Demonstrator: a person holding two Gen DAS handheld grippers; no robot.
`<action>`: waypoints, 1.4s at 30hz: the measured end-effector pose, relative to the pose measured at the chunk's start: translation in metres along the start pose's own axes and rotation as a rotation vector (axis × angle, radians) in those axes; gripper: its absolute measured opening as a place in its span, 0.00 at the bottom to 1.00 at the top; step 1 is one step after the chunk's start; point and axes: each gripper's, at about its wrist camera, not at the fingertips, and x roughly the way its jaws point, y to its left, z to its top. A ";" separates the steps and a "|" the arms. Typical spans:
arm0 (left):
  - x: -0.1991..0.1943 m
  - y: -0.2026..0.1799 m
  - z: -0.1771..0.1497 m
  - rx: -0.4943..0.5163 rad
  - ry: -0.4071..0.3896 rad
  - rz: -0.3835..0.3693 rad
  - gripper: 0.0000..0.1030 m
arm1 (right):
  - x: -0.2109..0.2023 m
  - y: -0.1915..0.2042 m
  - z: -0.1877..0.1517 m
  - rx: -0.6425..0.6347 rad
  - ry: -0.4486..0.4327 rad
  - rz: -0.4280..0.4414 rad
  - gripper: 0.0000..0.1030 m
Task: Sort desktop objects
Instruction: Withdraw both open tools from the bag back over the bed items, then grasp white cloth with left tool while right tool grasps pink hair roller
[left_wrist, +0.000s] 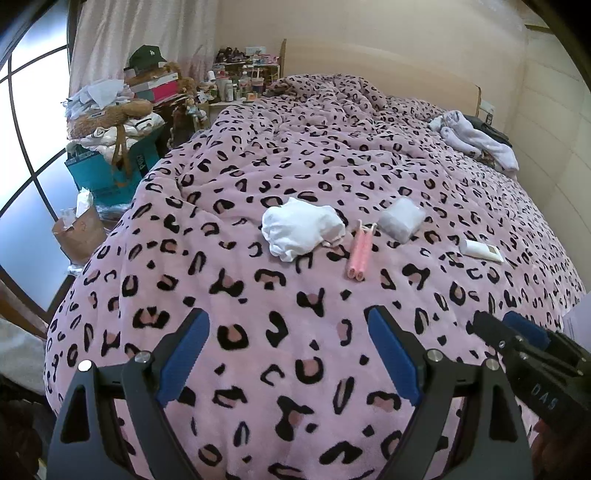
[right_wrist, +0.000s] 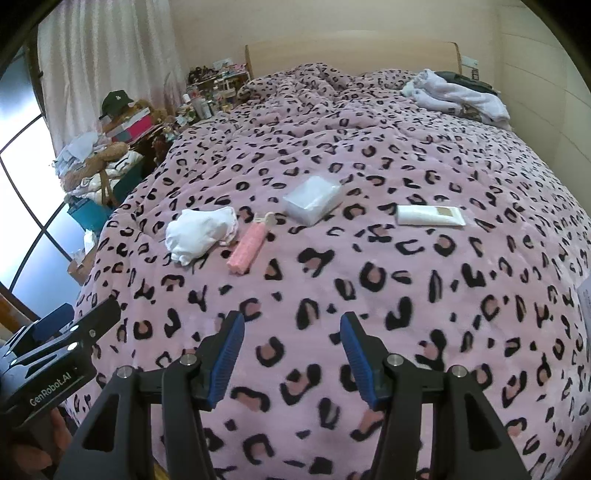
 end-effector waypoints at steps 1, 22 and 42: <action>0.002 0.002 0.002 -0.001 -0.001 -0.001 0.86 | 0.002 0.003 0.001 -0.002 0.002 0.005 0.54; 0.173 -0.007 0.091 0.199 0.099 -0.032 0.94 | 0.144 -0.001 0.091 0.257 0.129 0.115 0.60; 0.227 -0.006 0.071 0.185 0.142 -0.039 0.94 | 0.196 0.007 0.085 0.259 0.182 0.056 0.60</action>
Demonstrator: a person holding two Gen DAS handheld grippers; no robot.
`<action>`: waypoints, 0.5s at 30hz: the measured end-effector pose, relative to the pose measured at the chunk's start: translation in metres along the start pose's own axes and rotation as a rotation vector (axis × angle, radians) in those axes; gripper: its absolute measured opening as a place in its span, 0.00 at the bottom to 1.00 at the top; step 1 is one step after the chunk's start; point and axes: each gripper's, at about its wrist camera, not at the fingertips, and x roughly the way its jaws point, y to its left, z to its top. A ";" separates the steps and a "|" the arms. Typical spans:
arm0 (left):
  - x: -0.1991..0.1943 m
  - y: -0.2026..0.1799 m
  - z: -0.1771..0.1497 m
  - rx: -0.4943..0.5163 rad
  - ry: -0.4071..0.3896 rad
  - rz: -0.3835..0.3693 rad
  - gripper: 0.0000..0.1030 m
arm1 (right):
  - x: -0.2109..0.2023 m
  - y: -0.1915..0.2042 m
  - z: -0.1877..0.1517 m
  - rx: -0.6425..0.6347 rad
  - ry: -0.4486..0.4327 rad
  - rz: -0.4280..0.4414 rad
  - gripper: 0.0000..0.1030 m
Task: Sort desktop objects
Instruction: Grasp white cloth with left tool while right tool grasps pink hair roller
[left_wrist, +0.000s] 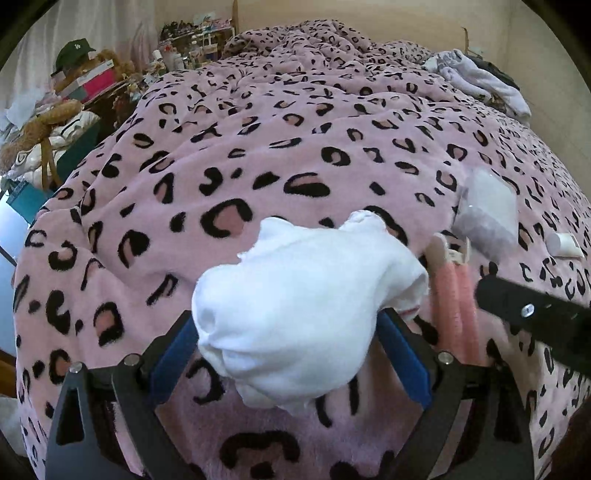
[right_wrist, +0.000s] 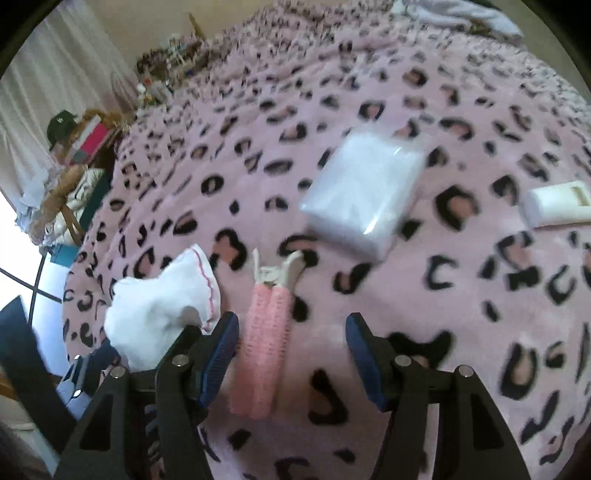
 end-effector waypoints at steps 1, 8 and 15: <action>0.001 -0.001 0.000 0.002 -0.002 -0.003 0.94 | -0.002 -0.002 0.001 0.005 -0.004 -0.003 0.60; 0.009 -0.005 0.004 -0.001 0.015 -0.021 0.94 | 0.007 0.000 0.004 -0.006 0.021 -0.028 0.65; 0.011 -0.004 0.003 -0.010 0.020 -0.026 0.94 | 0.004 -0.006 0.003 0.010 0.029 -0.042 0.67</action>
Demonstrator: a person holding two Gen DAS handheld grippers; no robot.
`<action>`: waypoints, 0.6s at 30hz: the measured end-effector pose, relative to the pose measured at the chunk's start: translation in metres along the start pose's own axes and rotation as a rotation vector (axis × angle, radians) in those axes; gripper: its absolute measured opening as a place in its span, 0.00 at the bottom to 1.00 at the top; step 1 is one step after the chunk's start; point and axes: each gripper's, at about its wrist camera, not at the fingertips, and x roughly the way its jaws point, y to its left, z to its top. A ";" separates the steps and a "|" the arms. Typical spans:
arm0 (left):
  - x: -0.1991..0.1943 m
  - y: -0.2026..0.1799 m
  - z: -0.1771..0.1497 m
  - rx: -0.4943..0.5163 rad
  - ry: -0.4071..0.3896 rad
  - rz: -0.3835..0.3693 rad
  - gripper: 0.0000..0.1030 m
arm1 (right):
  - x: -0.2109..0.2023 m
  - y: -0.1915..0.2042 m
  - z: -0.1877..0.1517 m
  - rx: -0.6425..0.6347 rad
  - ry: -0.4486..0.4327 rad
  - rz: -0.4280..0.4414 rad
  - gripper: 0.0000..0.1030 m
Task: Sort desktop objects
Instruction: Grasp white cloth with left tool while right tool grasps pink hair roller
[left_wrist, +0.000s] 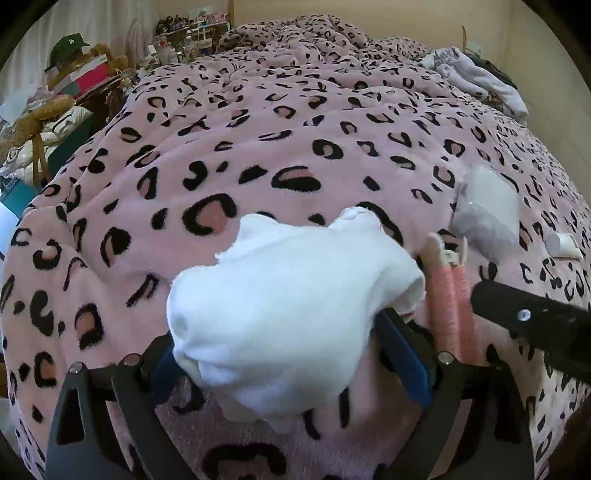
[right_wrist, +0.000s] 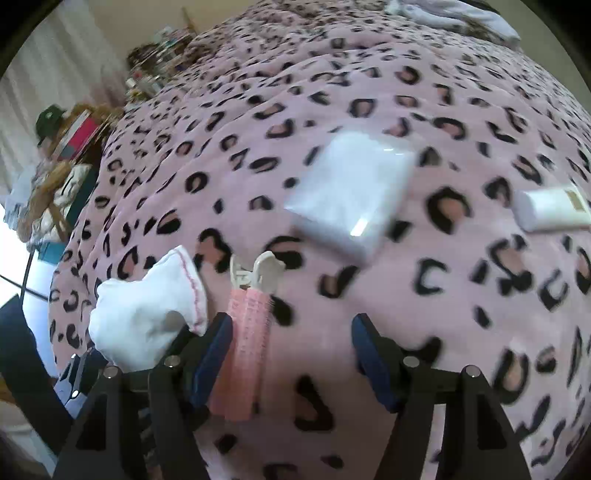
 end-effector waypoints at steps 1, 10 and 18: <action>0.000 0.000 0.000 0.000 -0.001 -0.001 0.94 | -0.002 -0.003 0.000 0.013 0.002 0.003 0.67; -0.005 0.004 -0.001 -0.010 -0.005 -0.030 0.94 | 0.011 0.000 0.001 0.053 0.063 0.086 0.67; -0.002 0.006 -0.001 -0.046 -0.018 -0.053 0.85 | 0.027 0.009 0.001 0.037 0.053 0.131 0.64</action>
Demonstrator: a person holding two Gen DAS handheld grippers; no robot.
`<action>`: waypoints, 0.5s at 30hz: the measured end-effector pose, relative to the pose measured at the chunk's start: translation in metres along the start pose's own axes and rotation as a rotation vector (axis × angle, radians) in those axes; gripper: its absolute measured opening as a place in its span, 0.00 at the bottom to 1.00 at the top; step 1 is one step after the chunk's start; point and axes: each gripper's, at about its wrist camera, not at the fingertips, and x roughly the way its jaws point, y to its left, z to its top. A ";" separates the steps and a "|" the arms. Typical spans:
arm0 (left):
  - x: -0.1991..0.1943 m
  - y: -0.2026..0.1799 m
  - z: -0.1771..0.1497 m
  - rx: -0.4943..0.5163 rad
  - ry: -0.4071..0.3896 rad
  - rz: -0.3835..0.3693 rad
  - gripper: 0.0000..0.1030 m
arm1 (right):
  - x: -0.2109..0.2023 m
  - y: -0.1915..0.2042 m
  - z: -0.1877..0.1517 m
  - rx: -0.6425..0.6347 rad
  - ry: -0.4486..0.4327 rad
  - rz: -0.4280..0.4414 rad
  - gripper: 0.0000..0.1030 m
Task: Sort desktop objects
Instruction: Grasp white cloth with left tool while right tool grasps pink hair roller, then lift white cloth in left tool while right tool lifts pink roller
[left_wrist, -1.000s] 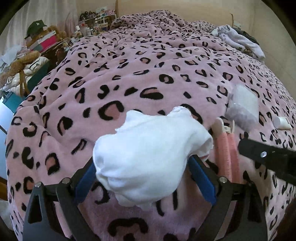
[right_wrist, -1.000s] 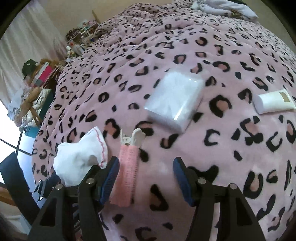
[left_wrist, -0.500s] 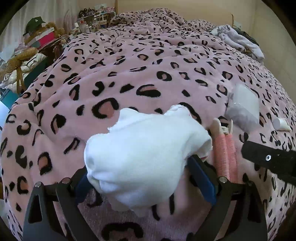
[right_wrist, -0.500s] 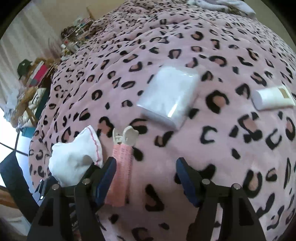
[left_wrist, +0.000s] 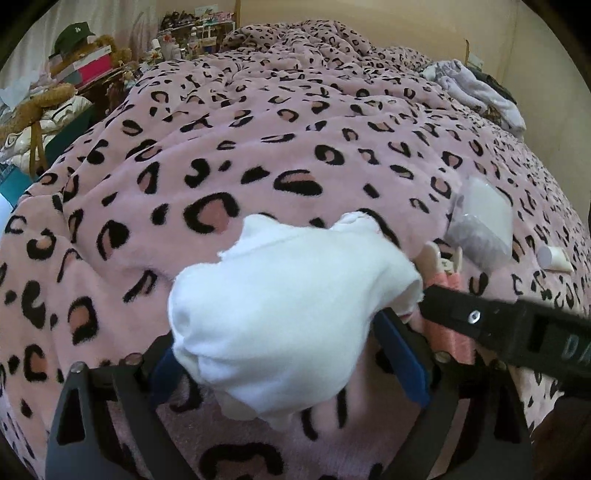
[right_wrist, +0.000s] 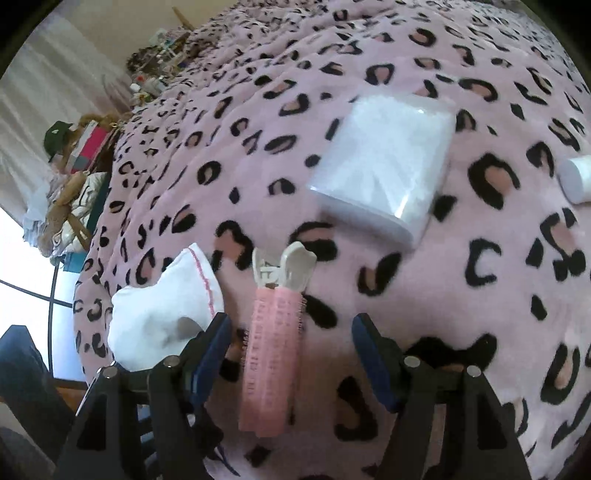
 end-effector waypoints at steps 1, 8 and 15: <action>0.000 -0.001 0.000 -0.003 -0.001 -0.005 0.73 | 0.001 0.001 0.000 -0.005 -0.003 0.003 0.52; -0.003 0.001 0.000 -0.034 -0.002 -0.025 0.28 | 0.003 -0.004 -0.009 -0.016 -0.023 0.117 0.28; -0.030 0.014 -0.007 -0.111 -0.064 -0.065 0.23 | -0.025 -0.011 -0.016 -0.017 -0.051 0.200 0.28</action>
